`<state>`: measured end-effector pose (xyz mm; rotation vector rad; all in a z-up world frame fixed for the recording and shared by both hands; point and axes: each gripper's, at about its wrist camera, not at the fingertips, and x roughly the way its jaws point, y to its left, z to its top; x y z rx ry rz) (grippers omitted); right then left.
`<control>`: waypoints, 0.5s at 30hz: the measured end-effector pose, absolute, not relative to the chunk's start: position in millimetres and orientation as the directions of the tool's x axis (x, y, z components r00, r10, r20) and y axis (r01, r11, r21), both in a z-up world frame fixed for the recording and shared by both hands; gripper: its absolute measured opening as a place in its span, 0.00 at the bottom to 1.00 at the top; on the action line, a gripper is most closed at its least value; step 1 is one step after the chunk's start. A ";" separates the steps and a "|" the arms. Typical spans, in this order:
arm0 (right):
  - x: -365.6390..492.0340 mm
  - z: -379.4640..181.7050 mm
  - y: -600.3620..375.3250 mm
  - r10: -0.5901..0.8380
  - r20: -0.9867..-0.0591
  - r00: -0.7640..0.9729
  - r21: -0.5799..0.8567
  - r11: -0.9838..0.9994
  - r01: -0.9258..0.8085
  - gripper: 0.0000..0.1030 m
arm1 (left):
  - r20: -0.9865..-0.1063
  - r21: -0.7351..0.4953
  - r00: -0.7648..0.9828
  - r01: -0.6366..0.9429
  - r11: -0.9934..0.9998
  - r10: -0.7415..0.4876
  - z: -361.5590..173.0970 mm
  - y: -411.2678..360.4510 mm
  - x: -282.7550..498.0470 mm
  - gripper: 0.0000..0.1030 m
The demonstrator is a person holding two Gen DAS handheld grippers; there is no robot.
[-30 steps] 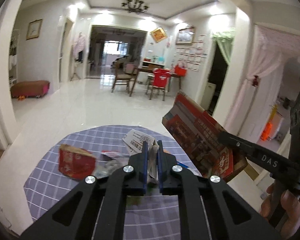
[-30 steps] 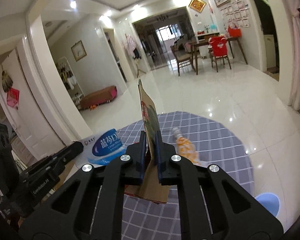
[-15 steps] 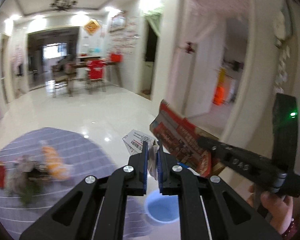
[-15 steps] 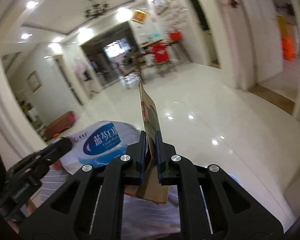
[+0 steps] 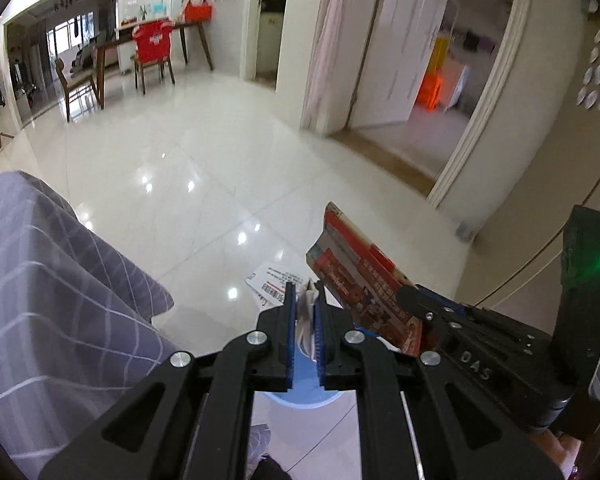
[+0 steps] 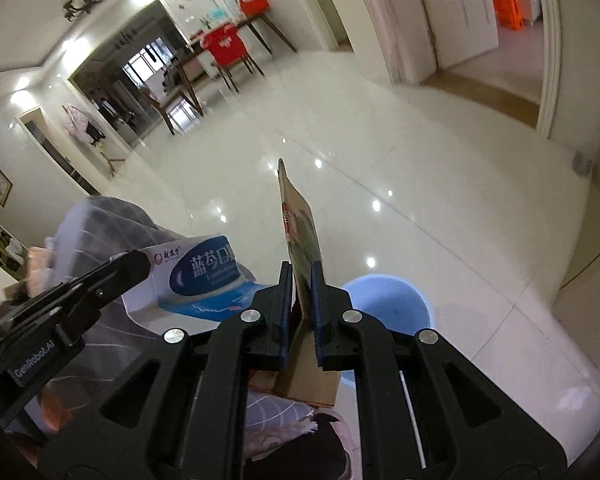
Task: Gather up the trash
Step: 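Carry both held items over to the light-blue bucket, then open the right tool over the bucket while the left tool releases its paper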
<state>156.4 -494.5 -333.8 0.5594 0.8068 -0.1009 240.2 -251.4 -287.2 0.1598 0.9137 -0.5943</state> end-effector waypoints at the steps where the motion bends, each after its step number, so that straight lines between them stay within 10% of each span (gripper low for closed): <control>1: 163.2 -348.7 -497.3 0.128 -0.720 0.682 0.437 0.847 0.302 0.13 | -0.791 -0.115 0.455 0.547 0.829 -0.409 -292.5 -253.6 244.0 0.08; 5: 177.5 -383.6 -505.0 0.101 -0.760 0.642 0.401 0.850 0.341 0.55 | -0.822 -0.116 0.419 0.540 0.833 -0.386 -321.3 -261.8 257.2 0.08; 15: 153.0 -362.1 -509.0 0.064 -0.709 0.702 0.435 0.824 0.364 0.55 | -0.850 -0.115 0.379 0.544 0.831 -0.365 -346.2 -271.9 259.3 0.08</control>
